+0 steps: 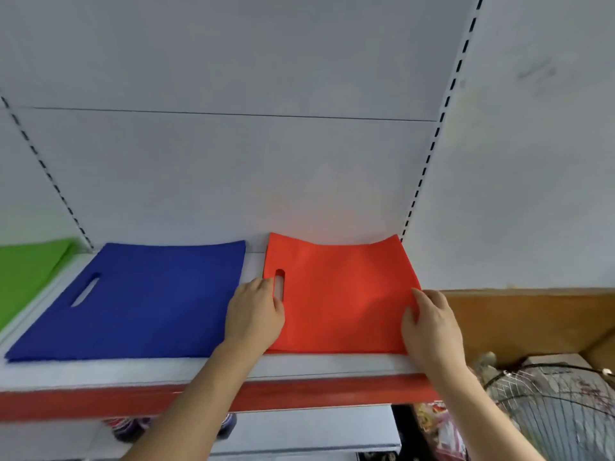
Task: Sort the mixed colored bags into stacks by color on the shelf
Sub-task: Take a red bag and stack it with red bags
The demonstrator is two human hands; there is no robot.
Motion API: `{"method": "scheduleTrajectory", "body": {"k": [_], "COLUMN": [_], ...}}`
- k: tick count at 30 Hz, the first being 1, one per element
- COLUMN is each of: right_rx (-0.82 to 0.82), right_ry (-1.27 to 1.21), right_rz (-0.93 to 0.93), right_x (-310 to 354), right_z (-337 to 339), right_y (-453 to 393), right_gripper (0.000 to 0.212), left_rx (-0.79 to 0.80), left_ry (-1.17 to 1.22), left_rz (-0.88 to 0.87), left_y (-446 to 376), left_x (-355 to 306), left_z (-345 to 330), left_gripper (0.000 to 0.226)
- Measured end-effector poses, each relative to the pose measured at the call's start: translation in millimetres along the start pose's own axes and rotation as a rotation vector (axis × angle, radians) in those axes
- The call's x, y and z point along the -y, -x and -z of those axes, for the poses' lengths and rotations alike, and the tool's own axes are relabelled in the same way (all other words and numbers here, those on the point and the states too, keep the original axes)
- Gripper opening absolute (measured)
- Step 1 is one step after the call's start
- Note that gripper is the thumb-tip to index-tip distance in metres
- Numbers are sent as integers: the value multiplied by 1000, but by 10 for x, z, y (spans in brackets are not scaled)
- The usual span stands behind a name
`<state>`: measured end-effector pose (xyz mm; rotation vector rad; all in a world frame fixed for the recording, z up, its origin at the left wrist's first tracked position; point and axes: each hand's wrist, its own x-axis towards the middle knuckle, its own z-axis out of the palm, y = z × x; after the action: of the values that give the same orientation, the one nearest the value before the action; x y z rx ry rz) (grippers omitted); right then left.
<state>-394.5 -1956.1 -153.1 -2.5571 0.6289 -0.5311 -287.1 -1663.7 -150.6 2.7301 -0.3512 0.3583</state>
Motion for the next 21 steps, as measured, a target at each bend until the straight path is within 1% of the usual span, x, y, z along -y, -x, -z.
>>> {"method": "scheduleTrajectory", "body": {"k": [4,7,9,11,14,16,18,21], "right_rx": [27,70,99,125,192,227,228,125], "right_ry": [84,146,183,210,262,284,314,325], "right_rz": [-5,2,8,20,19,28,30,87], "right_x": [-65,-75,-70,-65,-50,-33,-17,73], "right_z": [-44,-46,-57,-71,-80,-62,-38,-45], "right_y": [-14,-8,-12,-22,-33,-39,-44,3], "right_gripper": [44,38,38,46,70,80,84,80], "left_rx": [47,84,107,108,129,147,130,4], "left_ry": [-115,-149,-162,-184,-209,-208,-199,-145], "left_rz": [41,43,51,51,56,67,73,68], "left_y": [68,91,83,74,62,44,31,78], "left_x": [-58,-84,-93,-107,-111,-118,-130,-110], "left_z": [-4,16,35,43,54,88,139,261], "left_gripper": [25,34,36,37,35,33,33,41]}}
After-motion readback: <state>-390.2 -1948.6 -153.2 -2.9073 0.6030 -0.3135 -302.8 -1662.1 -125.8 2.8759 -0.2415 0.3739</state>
